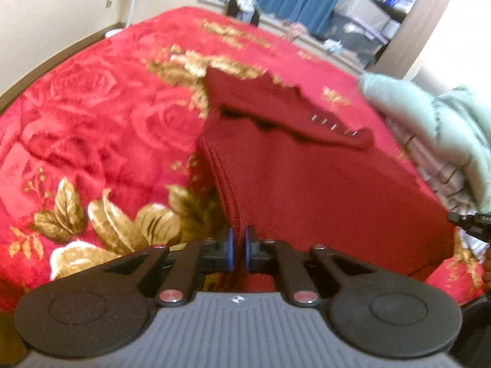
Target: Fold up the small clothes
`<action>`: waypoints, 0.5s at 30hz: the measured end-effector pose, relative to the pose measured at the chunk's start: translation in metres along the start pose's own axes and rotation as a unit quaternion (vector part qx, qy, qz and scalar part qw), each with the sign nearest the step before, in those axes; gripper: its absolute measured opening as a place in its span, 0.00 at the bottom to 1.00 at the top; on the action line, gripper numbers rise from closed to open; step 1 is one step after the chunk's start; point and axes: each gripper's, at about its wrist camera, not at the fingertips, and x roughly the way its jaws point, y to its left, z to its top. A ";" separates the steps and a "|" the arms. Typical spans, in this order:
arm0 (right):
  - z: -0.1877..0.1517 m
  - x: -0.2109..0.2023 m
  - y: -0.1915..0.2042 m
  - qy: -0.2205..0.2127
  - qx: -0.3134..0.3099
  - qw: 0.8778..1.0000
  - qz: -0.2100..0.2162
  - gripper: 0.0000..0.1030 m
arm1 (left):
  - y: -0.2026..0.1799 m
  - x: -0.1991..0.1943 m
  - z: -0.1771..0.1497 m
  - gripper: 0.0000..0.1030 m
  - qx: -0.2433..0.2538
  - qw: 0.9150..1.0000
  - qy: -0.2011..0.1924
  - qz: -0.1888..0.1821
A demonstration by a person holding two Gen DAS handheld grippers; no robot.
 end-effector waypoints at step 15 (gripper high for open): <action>0.004 0.013 0.004 -0.017 -0.057 0.992 -0.110 0.04 | -0.031 0.031 0.001 0.42 0.072 0.995 0.008 0.065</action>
